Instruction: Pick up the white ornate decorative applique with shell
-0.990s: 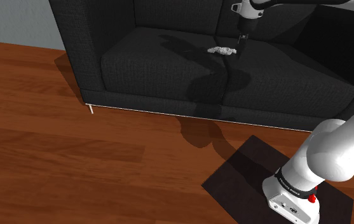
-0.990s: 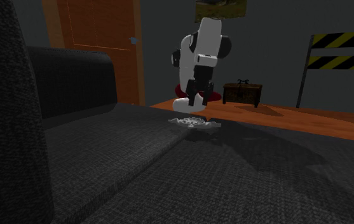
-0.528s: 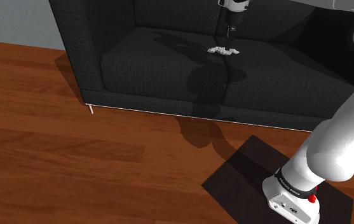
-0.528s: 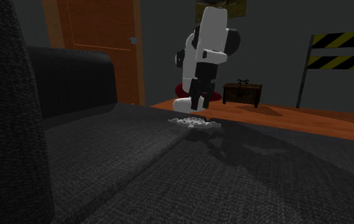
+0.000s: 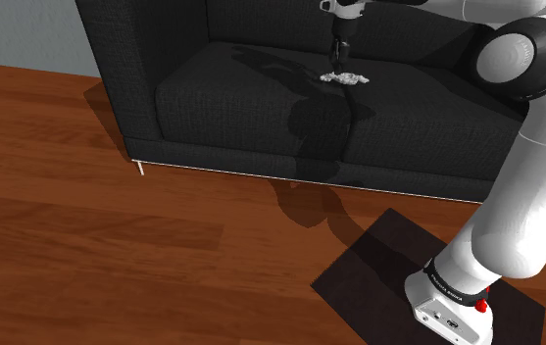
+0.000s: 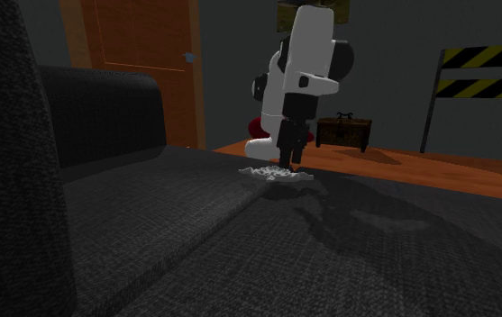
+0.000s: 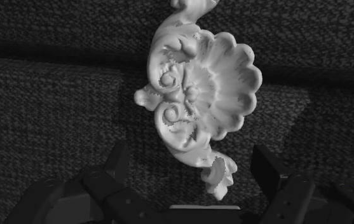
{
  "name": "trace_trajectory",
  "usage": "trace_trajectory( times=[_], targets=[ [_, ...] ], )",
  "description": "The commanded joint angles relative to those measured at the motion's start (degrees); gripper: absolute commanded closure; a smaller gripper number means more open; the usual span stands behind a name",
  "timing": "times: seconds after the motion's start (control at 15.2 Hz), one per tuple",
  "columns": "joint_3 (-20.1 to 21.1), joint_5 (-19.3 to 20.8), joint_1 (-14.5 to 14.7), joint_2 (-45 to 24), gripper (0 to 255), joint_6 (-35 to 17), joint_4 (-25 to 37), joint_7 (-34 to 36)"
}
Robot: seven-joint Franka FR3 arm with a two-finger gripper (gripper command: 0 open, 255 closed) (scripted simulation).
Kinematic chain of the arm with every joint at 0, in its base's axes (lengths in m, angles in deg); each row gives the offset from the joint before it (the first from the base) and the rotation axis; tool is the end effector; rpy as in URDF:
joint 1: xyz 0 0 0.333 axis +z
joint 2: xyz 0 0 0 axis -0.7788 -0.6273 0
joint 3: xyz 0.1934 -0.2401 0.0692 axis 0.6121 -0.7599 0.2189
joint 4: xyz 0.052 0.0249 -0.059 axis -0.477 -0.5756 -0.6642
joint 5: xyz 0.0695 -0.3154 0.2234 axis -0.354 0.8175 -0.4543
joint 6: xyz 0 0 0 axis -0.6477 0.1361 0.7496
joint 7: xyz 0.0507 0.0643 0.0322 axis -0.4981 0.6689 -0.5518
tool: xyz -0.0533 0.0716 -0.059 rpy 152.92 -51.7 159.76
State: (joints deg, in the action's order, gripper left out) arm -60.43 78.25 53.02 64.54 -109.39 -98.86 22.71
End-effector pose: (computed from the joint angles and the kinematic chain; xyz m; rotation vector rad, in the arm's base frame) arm 0.6114 -0.1544 0.6041 2.7387 1.1694 -0.0086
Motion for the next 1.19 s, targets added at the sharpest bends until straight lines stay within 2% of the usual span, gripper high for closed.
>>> trace_trajectory(
  times=[0.0, 0.26, 0.33, 0.92, 1.12],
  targets=[
    [0.09, 0.16, 0.19, 0.36, 0, -1.59, -1.93, 0.25],
    [0.13, 0.34, 0.32, 0.82, 0, -3.74, -4.55, 0.55],
    [0.14, 0.34, 0.33, 0.8, 255, -3.76, -4.54, 0.57],
    [0.13, 0.34, 0.32, 0.82, 255, -3.74, -4.54, 0.55],
    [0.09, 0.13, 0.16, 0.28, 255, -1.23, -1.49, 0.2]
  ],
)
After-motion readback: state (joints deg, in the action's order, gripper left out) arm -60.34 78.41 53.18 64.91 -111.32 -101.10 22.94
